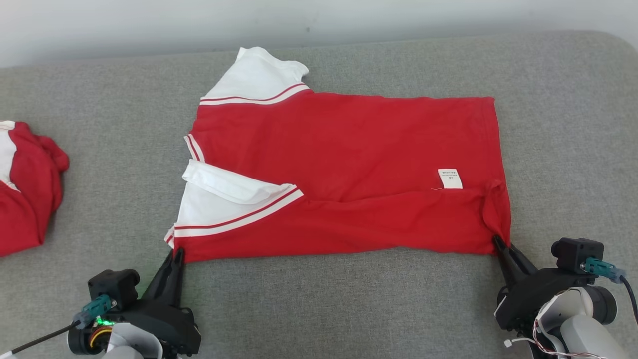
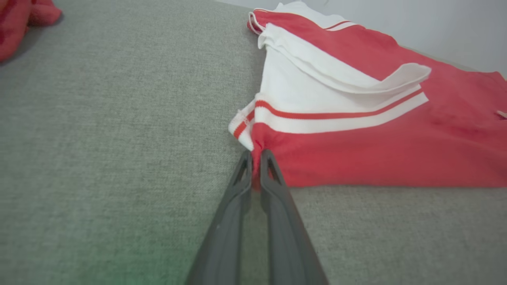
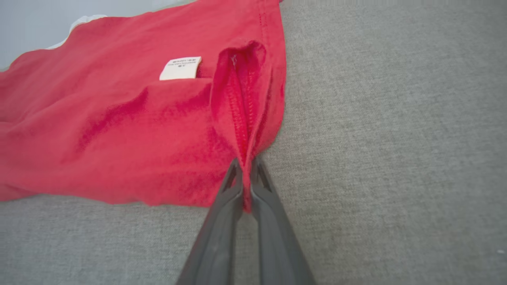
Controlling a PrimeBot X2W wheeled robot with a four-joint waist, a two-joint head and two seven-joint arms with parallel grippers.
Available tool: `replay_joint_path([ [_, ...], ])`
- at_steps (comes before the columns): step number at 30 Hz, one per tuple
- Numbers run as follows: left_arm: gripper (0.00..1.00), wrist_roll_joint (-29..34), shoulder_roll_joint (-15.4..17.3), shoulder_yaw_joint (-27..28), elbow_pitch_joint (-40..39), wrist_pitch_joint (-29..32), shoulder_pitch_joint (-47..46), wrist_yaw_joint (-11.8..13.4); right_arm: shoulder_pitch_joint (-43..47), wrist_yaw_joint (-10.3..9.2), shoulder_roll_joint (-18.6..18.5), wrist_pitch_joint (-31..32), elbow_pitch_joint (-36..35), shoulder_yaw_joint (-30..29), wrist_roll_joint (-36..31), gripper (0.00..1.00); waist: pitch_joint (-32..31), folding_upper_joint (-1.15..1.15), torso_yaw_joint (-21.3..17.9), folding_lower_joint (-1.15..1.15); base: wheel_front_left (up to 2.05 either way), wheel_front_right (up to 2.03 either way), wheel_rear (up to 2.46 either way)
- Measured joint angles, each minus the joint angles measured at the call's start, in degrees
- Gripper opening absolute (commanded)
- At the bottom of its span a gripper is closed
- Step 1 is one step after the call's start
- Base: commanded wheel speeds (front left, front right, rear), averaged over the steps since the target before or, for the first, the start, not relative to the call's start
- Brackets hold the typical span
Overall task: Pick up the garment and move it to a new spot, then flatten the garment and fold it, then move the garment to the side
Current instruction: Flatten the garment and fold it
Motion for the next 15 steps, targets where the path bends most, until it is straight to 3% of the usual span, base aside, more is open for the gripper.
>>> replay_joint_path([
  [9,0.0,-1.34,-1.45,0.47,1.13,-1.86,2.18,-1.2,1.82,0.0,-0.41,-1.54,-0.22,0.31,1.24,0.0,-3.36,0.0,0.9,0.0,0.0,0.0,0.0],
  [15,0.0,-1.94,-2.38,1.23,-3.05,-2.82,9.26,0.49,7.62,0.0,-1.29,-1.48,-3.75,-0.74,1.9,0.0,-6.39,-0.01,1.42,0.0,0.0,0.0,0.0],
])
